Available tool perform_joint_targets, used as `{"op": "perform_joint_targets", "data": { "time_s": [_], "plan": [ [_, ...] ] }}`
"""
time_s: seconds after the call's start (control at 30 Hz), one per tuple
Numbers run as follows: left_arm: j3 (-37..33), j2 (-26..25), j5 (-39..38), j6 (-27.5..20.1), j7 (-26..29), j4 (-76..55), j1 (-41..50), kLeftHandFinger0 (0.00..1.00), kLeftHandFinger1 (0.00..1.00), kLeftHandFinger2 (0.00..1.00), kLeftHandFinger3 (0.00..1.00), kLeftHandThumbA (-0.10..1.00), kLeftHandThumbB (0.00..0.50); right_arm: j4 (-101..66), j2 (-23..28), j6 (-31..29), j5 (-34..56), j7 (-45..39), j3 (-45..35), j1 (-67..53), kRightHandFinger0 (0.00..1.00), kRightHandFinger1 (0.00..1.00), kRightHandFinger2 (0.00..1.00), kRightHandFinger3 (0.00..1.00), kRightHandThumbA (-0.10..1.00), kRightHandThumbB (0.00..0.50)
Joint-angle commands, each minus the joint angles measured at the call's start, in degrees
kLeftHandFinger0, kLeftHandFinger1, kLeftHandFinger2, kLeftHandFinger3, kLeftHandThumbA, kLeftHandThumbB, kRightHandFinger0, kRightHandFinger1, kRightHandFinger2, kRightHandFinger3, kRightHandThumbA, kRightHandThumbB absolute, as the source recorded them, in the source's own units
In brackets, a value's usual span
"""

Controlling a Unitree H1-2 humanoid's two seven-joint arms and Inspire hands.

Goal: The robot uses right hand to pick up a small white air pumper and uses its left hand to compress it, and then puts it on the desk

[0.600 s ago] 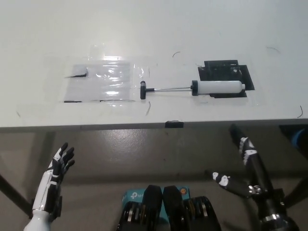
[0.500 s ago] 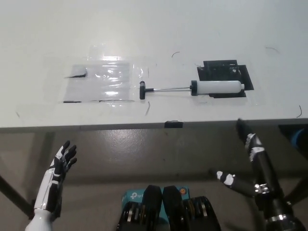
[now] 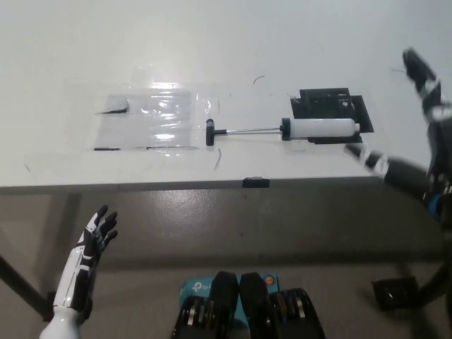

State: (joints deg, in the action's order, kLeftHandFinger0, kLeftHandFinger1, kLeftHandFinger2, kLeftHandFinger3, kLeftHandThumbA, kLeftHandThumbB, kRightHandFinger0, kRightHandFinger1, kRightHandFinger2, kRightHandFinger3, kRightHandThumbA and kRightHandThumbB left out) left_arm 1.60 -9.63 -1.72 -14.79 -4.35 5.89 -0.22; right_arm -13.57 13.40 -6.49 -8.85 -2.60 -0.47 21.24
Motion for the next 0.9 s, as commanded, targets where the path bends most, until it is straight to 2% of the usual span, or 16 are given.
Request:
{"op": "perform_joint_targets", "data": {
  "time_s": [0.0,0.1,0.17,0.2,0.3,0.33,0.47,0.53,0.57,0.63,0.7,0.87],
  "plan": [
    [-0.1,0.0,-0.5,0.6,-0.6,-2.8,0.1,1.00,1.00,1.00,1.00,1.00,0.108,0.0,7.7,19.5,-6.2,-9.7,3.1,12.2,1.00,1.00,1.00,1.00,0.87,0.266],
    [-0.1,0.3,-1.0,0.2,-0.7,-2.4,0.4,1.00,1.00,1.00,1.00,1.00,0.093,7.6,11.1,20.2,-6.0,-14.3,6.8,19.3,1.00,1.00,1.00,1.00,0.85,0.275],
    [-0.2,0.3,-0.4,-0.2,-0.5,-2.4,0.5,1.00,1.00,1.00,1.00,1.00,0.101,11.9,11.7,21.0,-4.5,-16.1,8.3,22.4,1.00,1.00,1.00,1.00,0.85,0.294],
    [-0.3,0.2,-0.8,0.1,-0.8,-2.7,0.5,1.00,1.00,1.00,1.00,1.00,0.104,15.7,12.8,21.6,-6.1,-18.5,10.9,25.6,1.00,1.00,1.00,1.00,0.91,0.321],
    [-0.3,0.3,-1.3,0.3,-1.0,-2.6,0.5,1.00,1.00,1.00,1.00,1.00,0.103,23.7,14.0,21.7,-6.7,-22.1,14.8,31.2,1.00,1.00,1.00,1.00,0.93,0.305],
    [-0.1,0.0,-1.1,0.5,-0.9,-2.8,0.3,1.00,1.00,1.00,1.00,1.00,0.095,27.0,13.8,20.8,-6.4,-22.4,15.6,33.2,1.00,1.00,1.00,1.00,0.90,0.282],
    [-0.2,-0.2,-0.1,0.7,-0.6,-2.9,0.1,1.00,1.00,1.00,1.00,1.00,0.092,36.4,13.2,22.0,-6.7,-23.9,18.7,38.6,1.00,1.00,1.00,1.00,0.87,0.284],
    [-0.2,-0.3,-0.2,1.2,-0.7,-3.1,0.1,1.00,1.00,1.00,1.00,1.00,0.103,41.6,12.8,20.6,-7.4,-24.2,20.2,41.2,1.00,1.00,1.00,1.00,0.87,0.326],
    [-0.2,-0.3,-0.3,1.0,-0.8,-3.0,0.1,1.00,1.00,1.00,1.00,1.00,0.101,44.3,12.7,20.1,-8.7,-24.3,21.7,42.7,1.00,1.00,1.00,1.00,0.91,0.347],
    [-0.2,-0.3,-0.8,1.4,-1.1,-3.2,0.2,1.00,1.00,1.00,1.00,1.00,0.104,47.8,12.0,20.7,-8.7,-25.0,22.7,44.6,1.00,1.00,1.00,1.00,0.91,0.357],
    [-0.1,-0.3,-0.9,1.4,-0.9,-3.4,0.2,1.00,1.00,1.00,1.00,1.00,0.103,52.7,10.6,21.9,-8.7,-25.9,23.8,47.3,1.00,1.00,1.00,1.00,0.89,0.389],
    [0.0,-0.5,-0.3,1.8,-0.7,-3.9,0.3,1.00,1.00,1.00,1.00,1.00,0.115,59.9,8.3,22.3,-7.2,-27.9,23.8,50.2,1.00,1.00,1.00,1.00,0.82,0.349]
  ]
}}
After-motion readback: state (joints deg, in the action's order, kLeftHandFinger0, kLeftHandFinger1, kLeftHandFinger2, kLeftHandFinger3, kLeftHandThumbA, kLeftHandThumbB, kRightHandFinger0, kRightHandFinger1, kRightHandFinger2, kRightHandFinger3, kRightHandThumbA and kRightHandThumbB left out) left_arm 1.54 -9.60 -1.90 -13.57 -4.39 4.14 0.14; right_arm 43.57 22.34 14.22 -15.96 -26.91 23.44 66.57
